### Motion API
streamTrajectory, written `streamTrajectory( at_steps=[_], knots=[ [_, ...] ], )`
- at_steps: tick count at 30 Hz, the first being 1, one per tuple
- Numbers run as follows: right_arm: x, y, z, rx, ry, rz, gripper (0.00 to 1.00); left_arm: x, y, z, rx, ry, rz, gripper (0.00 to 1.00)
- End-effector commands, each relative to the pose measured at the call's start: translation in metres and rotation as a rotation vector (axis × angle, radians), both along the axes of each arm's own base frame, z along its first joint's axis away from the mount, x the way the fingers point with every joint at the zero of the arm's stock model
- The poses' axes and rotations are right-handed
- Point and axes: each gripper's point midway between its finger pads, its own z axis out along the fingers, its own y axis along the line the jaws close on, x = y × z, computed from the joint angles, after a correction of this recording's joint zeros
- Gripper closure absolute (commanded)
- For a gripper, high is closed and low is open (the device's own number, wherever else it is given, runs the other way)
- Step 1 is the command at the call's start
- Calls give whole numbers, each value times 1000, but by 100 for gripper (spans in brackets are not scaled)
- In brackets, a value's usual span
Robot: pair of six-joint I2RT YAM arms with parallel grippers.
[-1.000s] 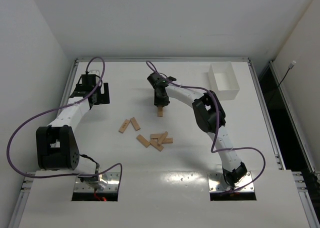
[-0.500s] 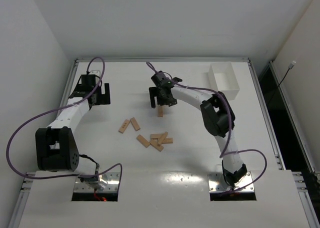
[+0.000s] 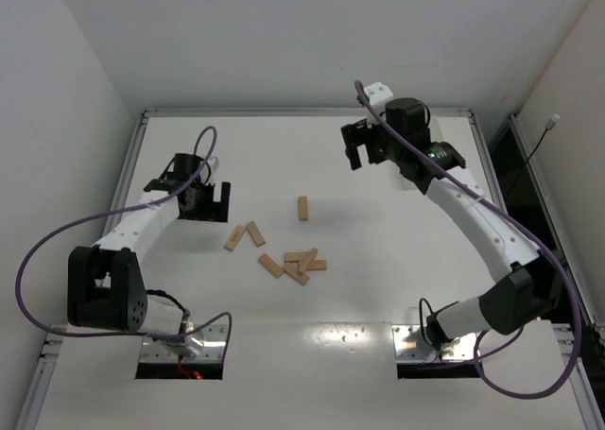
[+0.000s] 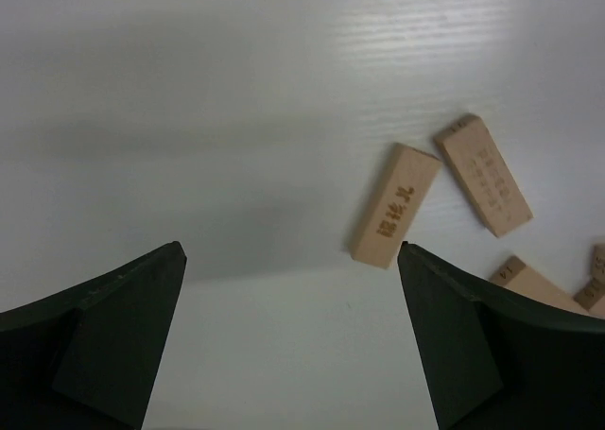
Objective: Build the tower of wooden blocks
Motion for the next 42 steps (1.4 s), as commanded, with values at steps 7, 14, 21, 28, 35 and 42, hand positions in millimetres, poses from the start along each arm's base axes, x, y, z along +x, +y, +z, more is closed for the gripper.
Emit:
streamTrajectory(
  at_steps=[7, 14, 21, 28, 35, 42],
  knots=[
    [-12, -40, -70, -98, 130, 52, 9, -26, -55, -15, -7, 80, -191, 20],
    [-5, -36, -77, -42, 178, 65, 10, -34, -67, -40, 7, 179, -243, 27],
    [-1, -35, -87, -3, 227, 87, 11, -35, -76, -52, 28, 223, -274, 37],
    [2, -36, -89, 48, 253, 97, 13, -31, -71, -64, 81, 257, -242, 42],
    [0, -31, -92, 63, 267, 122, 14, -25, -69, -73, 102, 281, -224, 1],
    [2, -31, -93, 81, 273, 123, 16, -23, -70, -76, 104, 291, -224, 1]
  ],
)
